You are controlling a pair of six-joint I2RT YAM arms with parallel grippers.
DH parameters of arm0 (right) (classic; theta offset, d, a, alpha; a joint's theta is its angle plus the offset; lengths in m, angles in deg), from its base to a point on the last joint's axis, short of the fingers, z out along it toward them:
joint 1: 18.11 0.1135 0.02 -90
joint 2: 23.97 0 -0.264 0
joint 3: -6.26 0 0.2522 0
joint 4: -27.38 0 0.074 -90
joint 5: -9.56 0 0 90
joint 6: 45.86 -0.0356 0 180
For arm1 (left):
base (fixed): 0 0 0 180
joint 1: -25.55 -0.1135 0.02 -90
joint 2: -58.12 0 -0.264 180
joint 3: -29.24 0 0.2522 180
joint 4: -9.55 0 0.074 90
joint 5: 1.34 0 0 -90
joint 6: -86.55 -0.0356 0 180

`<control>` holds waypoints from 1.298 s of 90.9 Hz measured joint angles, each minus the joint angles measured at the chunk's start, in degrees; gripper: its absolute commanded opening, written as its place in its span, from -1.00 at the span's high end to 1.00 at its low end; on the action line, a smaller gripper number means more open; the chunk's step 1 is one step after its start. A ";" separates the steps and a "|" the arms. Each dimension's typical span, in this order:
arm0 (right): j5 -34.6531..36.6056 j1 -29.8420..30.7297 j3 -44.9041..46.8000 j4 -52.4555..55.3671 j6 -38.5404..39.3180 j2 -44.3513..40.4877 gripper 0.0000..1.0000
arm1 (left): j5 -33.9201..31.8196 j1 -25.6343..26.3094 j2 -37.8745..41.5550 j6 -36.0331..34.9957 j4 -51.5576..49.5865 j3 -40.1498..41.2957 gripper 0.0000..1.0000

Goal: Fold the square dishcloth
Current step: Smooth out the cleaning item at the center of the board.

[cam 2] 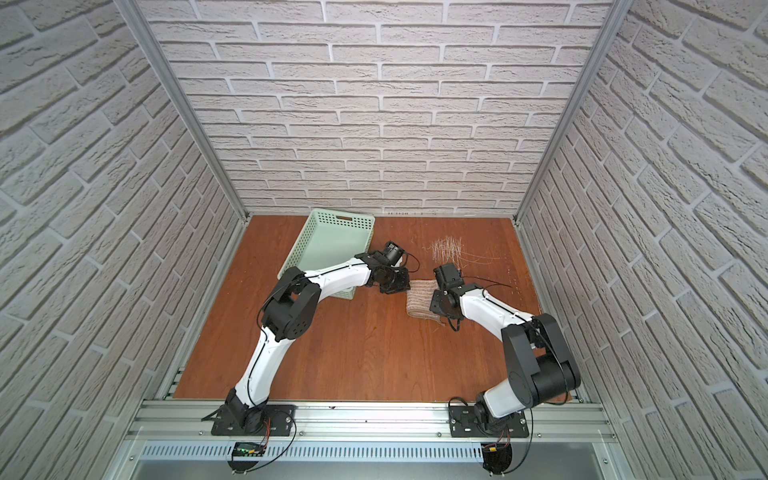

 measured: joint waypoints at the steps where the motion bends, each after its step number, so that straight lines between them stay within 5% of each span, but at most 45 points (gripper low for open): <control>1: 0.13 0.00 0.00 0.20 0.07 -0.46 0.44 | -0.02 0.04 0.09 -0.26 -0.04 0.00 0.47; 34: 1.16 0.00 -4.72 4.24 1.75 -4.98 0.45 | -0.48 1.97 4.22 -1.16 -0.13 -0.04 0.30; 69: -0.85 -0.22 -12.04 3.43 3.10 3.21 0.70 | 0.94 3.65 5.70 1.88 4.22 2.73 0.53; 118: -4.31 -5.14 -14.34 -1.07 3.67 15.80 0.75 | 7.34 6.23 6.45 5.92 12.85 8.83 0.56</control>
